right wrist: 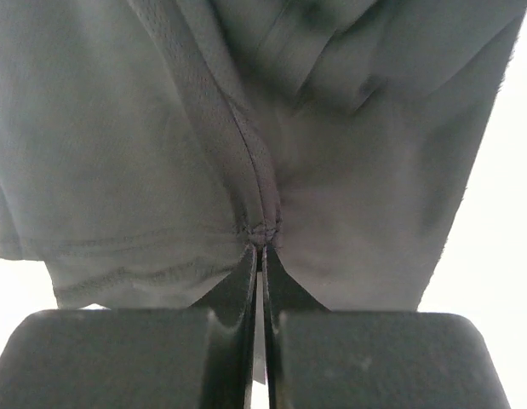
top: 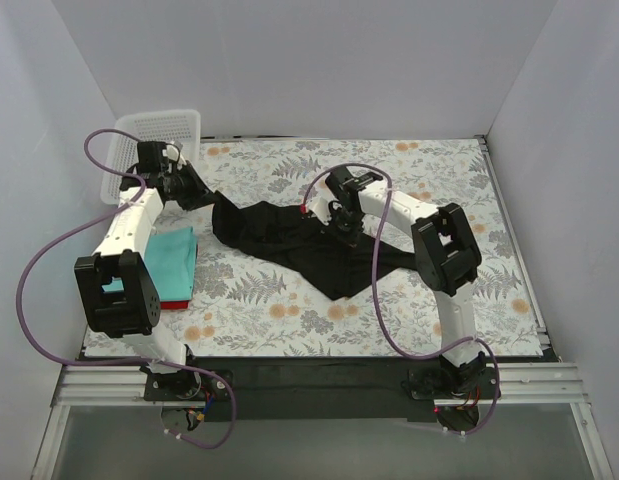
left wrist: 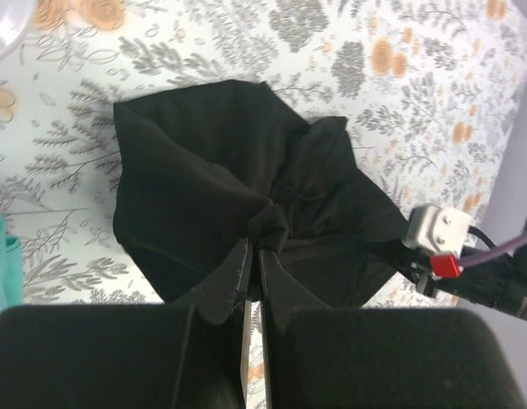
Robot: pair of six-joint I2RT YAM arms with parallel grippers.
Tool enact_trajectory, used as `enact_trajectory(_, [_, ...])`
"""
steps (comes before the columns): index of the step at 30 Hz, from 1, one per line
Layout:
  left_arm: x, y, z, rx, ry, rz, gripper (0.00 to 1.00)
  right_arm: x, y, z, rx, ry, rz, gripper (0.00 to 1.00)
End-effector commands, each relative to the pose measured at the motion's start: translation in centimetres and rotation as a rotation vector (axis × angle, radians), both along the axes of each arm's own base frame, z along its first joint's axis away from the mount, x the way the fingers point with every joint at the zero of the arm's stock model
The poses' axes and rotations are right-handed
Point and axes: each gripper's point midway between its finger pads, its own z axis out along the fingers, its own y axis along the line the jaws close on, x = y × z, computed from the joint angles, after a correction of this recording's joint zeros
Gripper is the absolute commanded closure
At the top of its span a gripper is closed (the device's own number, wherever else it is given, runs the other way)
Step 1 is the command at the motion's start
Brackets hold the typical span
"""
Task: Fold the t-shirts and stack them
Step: Flatten the tshirt out
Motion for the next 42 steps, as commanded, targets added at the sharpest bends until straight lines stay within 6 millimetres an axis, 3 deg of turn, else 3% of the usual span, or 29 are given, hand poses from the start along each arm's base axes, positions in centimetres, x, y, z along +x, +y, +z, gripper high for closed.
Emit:
enact_trajectory(1, [-0.6, 1.4, -0.1, 0.049, 0.020, 0.081, 1.00, -1.0, -1.0, 4.3, 0.041, -0.078, 0.027, 0.99])
enact_trajectory(6, [-2.4, 1.9, -1.1, 0.065, 0.082, 0.135, 1.00, -1.9, -5.4, 8.1, 0.027, -0.188, 0.017, 0.99])
enact_trajectory(10, [-4.3, 1.3, -1.4, 0.020, 0.123, 0.156, 1.00, -2.1, -11.5, 11.3, -0.004, -0.291, -0.043, 0.99])
enact_trajectory(12, [-5.8, 0.5, -2.3, -0.018, 0.163, 0.136, 1.00, -2.6, -13.8, 11.7, -0.037, -0.302, -0.053, 0.99])
enact_trajectory(15, [-8.6, -1.5, -3.8, -0.101, 0.247, 0.029, 1.00, -3.3, -17.8, 13.0, -0.080, -0.340, -0.073, 0.99])
enact_trajectory(18, [-11.4, -3.2, -4.3, -0.126, 0.248, -0.188, 1.00, -4.5, -20.2, 12.5, -0.141, -0.353, -0.040, 0.99])
enact_trajectory(19, [-12.3, -4.5, -3.9, -0.204, 0.256, -0.294, 0.88, -5.0, -20.6, 12.2, -0.155, -0.347, -0.032, 0.99])
enact_trajectory(20, [-13.2, -4.4, -4.3, -0.157, 0.203, -0.433, 0.82, -5.3, -20.9, 12.0, -0.166, -0.348, -0.011, 0.99])
enact_trajectory(21, [-14.9, -4.7, -4.1, -0.175, 0.258, -0.492, 0.76, -6.2, -21.1, 11.5, -0.172, -0.339, -0.001, 0.99])
enact_trajectory(23, [-14.4, -3.6, -3.1, -0.077, 0.191, -0.572, 0.62, -6.7, -22.0, 11.2, -0.211, -0.344, 0.009, 0.99])
enact_trajectory(26, [-13.9, -2.0, -0.9, 0.121, -0.016, -0.727, 0.49, -7.8, -23.4, 10.9, -0.261, -0.354, 0.027, 0.99])
enact_trajectory(30, [-13.5, -1.7, 0.9, 0.293, -0.297, -0.860, 0.48, -8.8, -23.6, 10.5, -0.257, -0.353, 0.035, 0.99])
enact_trajectory(31, [-13.5, -1.8, 1.1, 0.361, -0.426, -0.969, 0.48, -9.1, -23.6, 10.0, -0.257, -0.337, 0.039, 0.99])
enact_trajectory(33, [-15.8, -3.4, 1.3, 0.371, -0.614, -1.103, 0.48, -9.5, -23.8, 9.4, -0.267, -0.317, 0.032, 0.99])
enact_trajectory(34, [-16.1, -3.6, 1.0, 0.487, -0.782, -1.254, 0.48, -9.8, -24.0, 8.8, -0.276, -0.300, 0.033, 0.99])
enact_trajectory(35, [-17.8, -4.0, -0.2, 0.516, -0.840, -1.320, 0.48, -10.1, -24.1, 8.5, -0.278, -0.288, 0.030, 0.99])
enact_trajectory(37, [-18.8, -4.9, -1.5, 0.669, -1.036, -1.528, 0.52, -10.3, -24.0, 8.2, -0.271, -0.281, 0.029, 0.99])
enact_trajectory(42, [-22.8, -6.1, -6.7, 0.859, -1.296, -1.988, 0.59, -10.6, -24.0, 7.6, -0.279, -0.249, 0.014, 0.99])
